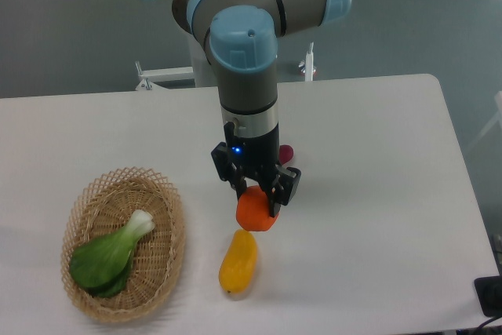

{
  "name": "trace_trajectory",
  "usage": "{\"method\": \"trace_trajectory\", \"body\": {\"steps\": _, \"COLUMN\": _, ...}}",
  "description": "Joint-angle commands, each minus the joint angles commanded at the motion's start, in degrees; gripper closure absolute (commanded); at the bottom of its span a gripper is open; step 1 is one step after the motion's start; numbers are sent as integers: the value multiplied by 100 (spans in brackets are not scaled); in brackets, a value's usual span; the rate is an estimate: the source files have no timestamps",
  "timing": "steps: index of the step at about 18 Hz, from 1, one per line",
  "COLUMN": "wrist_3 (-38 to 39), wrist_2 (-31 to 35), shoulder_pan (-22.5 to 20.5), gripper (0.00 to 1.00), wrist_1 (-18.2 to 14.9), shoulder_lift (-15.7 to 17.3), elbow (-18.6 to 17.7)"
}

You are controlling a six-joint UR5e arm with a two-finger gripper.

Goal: Place the orange on the table
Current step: 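Carry the held orange with the gripper away from the yellow mango, then lower the held orange onto the table surface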

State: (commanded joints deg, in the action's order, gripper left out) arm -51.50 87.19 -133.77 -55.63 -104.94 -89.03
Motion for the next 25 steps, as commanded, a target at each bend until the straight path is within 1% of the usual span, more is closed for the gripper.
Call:
{"method": "trace_trajectory", "body": {"steps": 5, "wrist_3": -18, "wrist_2": 0, "shoulder_pan": -79, "gripper": 45, "wrist_1": 0, "shoulder_lift": 0, "elbow": -26}}
{"method": "trace_trajectory", "body": {"steps": 8, "wrist_3": -26, "wrist_2": 9, "shoulder_pan": -246, "gripper": 45, "wrist_1": 0, "shoulder_lift": 0, "elbow": -70}}
{"method": "trace_trajectory", "body": {"steps": 12, "wrist_3": -44, "wrist_2": 53, "shoulder_pan": -316, "gripper": 45, "wrist_1": 9, "shoulder_lift": -61, "elbow": -26}}
{"method": "trace_trajectory", "body": {"steps": 16, "wrist_3": -360, "wrist_2": 97, "shoulder_pan": -448, "gripper": 45, "wrist_1": 17, "shoulder_lift": -140, "elbow": -88}}
{"method": "trace_trajectory", "body": {"steps": 18, "wrist_3": -561, "wrist_2": 228, "shoulder_pan": -527, "gripper": 45, "wrist_1": 44, "shoulder_lift": -289, "elbow": -88}}
{"method": "trace_trajectory", "body": {"steps": 20, "wrist_3": -764, "wrist_2": 482, "shoulder_pan": -536, "gripper": 45, "wrist_1": 35, "shoulder_lift": -369, "elbow": -70}}
{"method": "trace_trajectory", "body": {"steps": 22, "wrist_3": -773, "wrist_2": 684, "shoulder_pan": -545, "gripper": 45, "wrist_1": 61, "shoulder_lift": -562, "elbow": -87}}
{"method": "trace_trajectory", "body": {"steps": 25, "wrist_3": -695, "wrist_2": 1211, "shoulder_pan": -545, "gripper": 45, "wrist_1": 123, "shoulder_lift": -930, "elbow": -114}}
